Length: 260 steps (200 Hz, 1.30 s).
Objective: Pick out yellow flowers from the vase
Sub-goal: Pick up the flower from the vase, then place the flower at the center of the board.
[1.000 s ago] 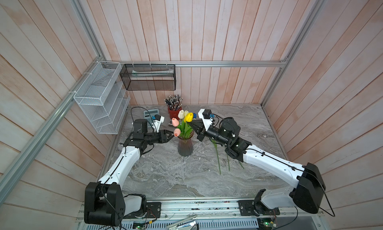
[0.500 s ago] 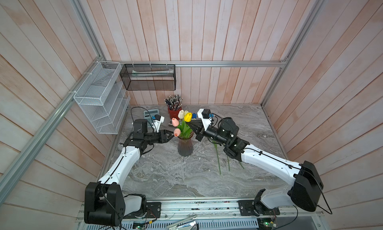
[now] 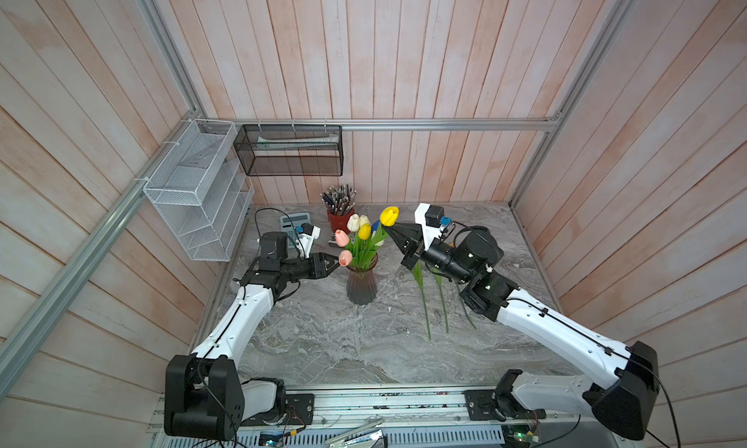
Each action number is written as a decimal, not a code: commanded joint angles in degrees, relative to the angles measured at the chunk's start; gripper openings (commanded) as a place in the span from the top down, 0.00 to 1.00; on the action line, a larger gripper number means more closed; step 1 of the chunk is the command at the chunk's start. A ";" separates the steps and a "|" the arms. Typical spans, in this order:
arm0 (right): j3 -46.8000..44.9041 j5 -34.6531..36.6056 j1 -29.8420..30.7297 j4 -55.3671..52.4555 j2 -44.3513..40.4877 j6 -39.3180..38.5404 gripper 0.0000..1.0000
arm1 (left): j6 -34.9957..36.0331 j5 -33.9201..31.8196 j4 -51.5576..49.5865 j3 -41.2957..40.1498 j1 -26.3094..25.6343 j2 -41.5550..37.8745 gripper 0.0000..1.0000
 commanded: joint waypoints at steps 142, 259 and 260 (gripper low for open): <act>6.52 1.55 -9.47 -8.21 -17.40 2.06 0.98 | 1.35 -0.81 0.78 2.07 0.55 0.64 0.52; 18.58 14.97 -12.53 -39.84 -11.51 5.50 1.00 | 1.31 -1.24 0.44 1.99 0.70 -0.23 0.52; 18.71 14.79 -12.62 -40.11 -11.38 5.64 1.00 | 1.33 -1.24 0.43 1.99 0.67 -0.24 0.52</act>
